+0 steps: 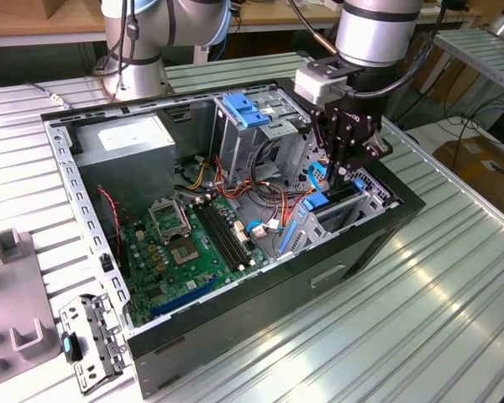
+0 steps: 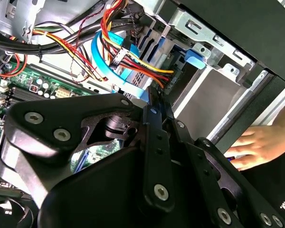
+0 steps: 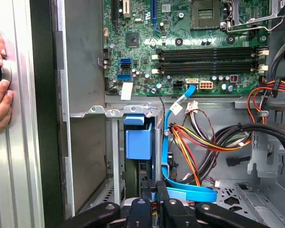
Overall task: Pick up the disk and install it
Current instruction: 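Insert the second disk wire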
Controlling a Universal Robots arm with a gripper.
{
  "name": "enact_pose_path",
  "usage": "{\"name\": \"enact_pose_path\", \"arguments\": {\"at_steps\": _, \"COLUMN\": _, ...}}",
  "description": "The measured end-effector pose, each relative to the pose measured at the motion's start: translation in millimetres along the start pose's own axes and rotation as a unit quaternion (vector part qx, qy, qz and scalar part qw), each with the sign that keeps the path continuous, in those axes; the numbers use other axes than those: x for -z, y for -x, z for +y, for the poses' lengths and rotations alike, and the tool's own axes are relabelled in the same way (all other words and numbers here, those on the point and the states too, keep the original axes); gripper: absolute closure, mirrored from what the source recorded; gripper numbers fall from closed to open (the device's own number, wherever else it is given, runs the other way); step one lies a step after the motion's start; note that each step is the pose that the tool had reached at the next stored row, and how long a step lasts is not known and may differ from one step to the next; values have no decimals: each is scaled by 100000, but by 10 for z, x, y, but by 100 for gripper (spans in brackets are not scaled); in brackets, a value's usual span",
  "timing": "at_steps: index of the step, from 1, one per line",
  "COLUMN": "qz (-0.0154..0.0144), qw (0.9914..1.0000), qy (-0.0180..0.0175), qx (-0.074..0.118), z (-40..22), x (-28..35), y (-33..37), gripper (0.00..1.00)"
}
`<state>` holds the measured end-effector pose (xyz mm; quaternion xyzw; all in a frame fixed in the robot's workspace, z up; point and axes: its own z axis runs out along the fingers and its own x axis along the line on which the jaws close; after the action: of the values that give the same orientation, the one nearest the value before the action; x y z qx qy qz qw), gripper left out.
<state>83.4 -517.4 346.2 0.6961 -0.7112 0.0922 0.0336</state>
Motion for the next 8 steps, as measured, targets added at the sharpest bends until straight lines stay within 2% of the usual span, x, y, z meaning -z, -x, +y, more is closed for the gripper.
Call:
{"name": "enact_pose_path", "arguments": {"at_steps": 2, "qz": -15, "qw": 100000, "qy": 91, "qx": 22, "z": -3, "x": 3, "y": -2, "gripper": 84}}
{"name": "enact_pose_path", "arguments": {"at_steps": 3, "qz": -23, "qw": 100000, "qy": 278, "qx": 49, "z": -6, "x": 4, "y": -7, "gripper": 84}}
{"name": "enact_pose_path", "arguments": {"at_steps": 4, "qz": -257, "qw": 99998, "qy": 492, "qx": 66, "z": -10, "x": 1, "y": -18, "gripper": 84}}
{"name": "enact_pose_path", "arguments": {"at_steps": 5, "qz": -848, "qw": 99994, "qy": 626, "qx": 36, "z": -13, "x": -3, "y": -38, "gripper": 84}}
{"name": "enact_pose_path", "arguments": {"at_steps": 8, "qz": -1810, "qw": 99980, "qy": 846, "qx": -81, "z": -22, "x": -16, "y": -105, "gripper": 84}}
